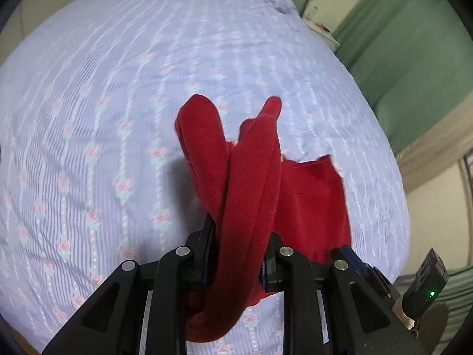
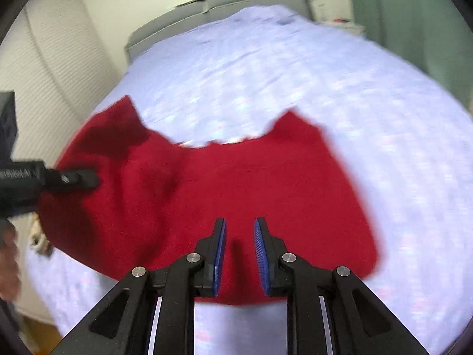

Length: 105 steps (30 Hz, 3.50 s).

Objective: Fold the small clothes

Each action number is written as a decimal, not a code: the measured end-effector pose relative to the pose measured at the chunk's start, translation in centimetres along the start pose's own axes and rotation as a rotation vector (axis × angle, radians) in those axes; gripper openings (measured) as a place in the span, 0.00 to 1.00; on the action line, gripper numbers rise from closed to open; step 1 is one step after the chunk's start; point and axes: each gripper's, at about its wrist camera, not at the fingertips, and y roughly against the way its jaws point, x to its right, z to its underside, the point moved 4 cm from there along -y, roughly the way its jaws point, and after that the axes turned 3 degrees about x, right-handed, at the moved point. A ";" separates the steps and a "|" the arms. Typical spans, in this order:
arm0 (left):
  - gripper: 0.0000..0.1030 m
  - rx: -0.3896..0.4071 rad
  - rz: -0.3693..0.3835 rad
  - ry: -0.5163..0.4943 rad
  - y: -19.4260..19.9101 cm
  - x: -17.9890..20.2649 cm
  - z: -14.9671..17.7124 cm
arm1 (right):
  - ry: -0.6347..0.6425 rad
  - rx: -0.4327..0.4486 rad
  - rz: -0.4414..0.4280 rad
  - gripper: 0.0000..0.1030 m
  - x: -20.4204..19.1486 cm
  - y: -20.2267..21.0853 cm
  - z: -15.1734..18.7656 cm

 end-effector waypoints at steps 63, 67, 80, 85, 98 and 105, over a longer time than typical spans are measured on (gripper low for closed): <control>0.77 0.242 0.144 -0.426 -2.9 5.4 14.9 | 0.008 0.135 0.040 0.47 4.1 10.3 1.9; 0.76 0.246 0.160 -0.448 -4.9 7.0 14.9 | 0.082 0.163 -0.041 0.47 1.2 11.3 -0.1; 0.49 0.209 0.111 -0.357 -9.0 6.1 13.8 | 0.132 -0.003 -0.082 0.47 -1.1 4.4 -0.9; 0.45 0.140 0.173 -0.231 -10.1 4.3 13.1 | 0.049 -0.061 -0.115 0.47 1.6 3.3 0.9; 0.35 0.218 0.073 -0.349 -8.4 6.1 13.4 | -0.148 -0.046 -0.289 0.30 4.4 0.9 0.2; 0.35 0.196 0.056 -0.248 -7.3 6.2 13.0 | 0.179 0.145 -0.150 0.24 0.8 5.9 -2.4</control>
